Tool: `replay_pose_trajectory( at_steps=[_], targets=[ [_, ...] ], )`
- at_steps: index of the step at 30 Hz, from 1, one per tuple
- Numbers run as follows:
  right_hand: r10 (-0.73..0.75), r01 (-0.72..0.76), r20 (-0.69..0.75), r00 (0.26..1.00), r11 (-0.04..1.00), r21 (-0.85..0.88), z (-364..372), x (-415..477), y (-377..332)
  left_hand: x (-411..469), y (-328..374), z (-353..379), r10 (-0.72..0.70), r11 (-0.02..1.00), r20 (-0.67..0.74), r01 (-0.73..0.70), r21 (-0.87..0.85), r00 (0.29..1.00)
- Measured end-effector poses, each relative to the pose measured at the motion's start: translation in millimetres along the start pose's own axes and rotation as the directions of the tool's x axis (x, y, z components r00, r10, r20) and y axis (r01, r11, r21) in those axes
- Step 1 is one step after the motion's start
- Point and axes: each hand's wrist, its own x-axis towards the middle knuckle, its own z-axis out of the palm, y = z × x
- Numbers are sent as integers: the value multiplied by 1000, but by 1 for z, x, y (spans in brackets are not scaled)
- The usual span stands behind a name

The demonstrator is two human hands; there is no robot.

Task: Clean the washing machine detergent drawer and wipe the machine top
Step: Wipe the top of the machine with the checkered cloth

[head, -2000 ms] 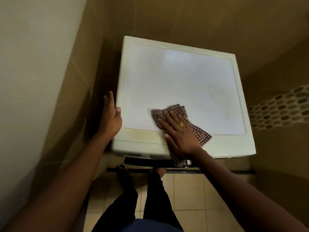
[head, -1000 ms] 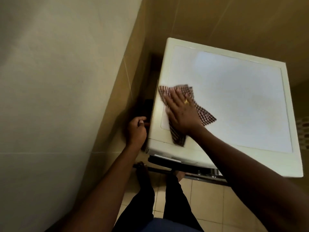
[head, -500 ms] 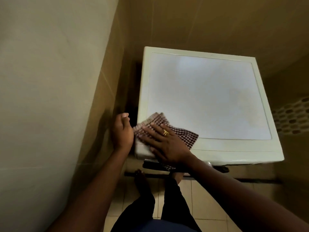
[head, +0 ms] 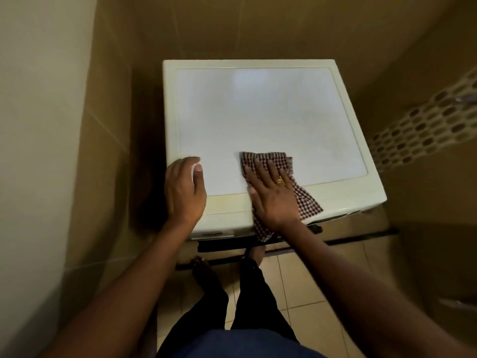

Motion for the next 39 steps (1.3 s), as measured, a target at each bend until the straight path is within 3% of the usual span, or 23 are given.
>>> replay_pose_trajectory(
  at_steps=[2,5,7,8,10,13,15,18,19,22,25,30,32,35,39],
  targets=[
    [48,-48,8,999,999,15,3,-2,-25,-3,10,10,85,996,47,-85,16,995],
    [-240,246,104,965,968,-48,4,-28,-12,-4,31,28,172,985,116,-175,13,978],
    [-302,313,116,946,944,-101,-2,-44,33,-5,44,37,224,974,158,-228,7,962],
    [-234,246,107,966,962,-119,-6,-50,61,-6,52,41,256,966,177,-260,-3,950],
    [31,-28,34,999,996,-88,-15,-53,105,-9,66,49,315,948,220,-319,-18,923],
    [366,-365,-51,929,930,36,-21,-41,111,-11,84,71,387,913,321,-408,1,865],
    [375,-373,-29,927,926,64,-16,-41,89,-12,98,90,416,892,398,-452,-2,818],
    [129,-130,32,991,991,30,-13,-70,97,-14,120,117,443,868,482,-497,-19,756],
    [116,-116,36,993,993,22,-14,-76,116,-15,126,122,456,860,489,-509,-29,743],
    [405,-404,-5,914,913,63,-25,-73,183,-16,147,138,491,840,502,-540,-56,712],
    [525,-520,-15,851,847,106,-29,-60,206,-11,167,161,467,849,523,-527,-41,713],
    [327,-327,23,945,940,98,-24,-89,229,-3,194,210,445,847,578,-531,-23,684],
    [349,-349,15,937,932,95,-25,-79,245,1,207,227,432,842,592,-539,6,681],
    [414,-411,26,910,892,187,-33,-44,267,8,229,254,379,853,549,-512,105,745],
    [317,-298,-6,948,895,331,-39,-3,300,11,249,279,272,902,480,-394,175,834]
  ],
)
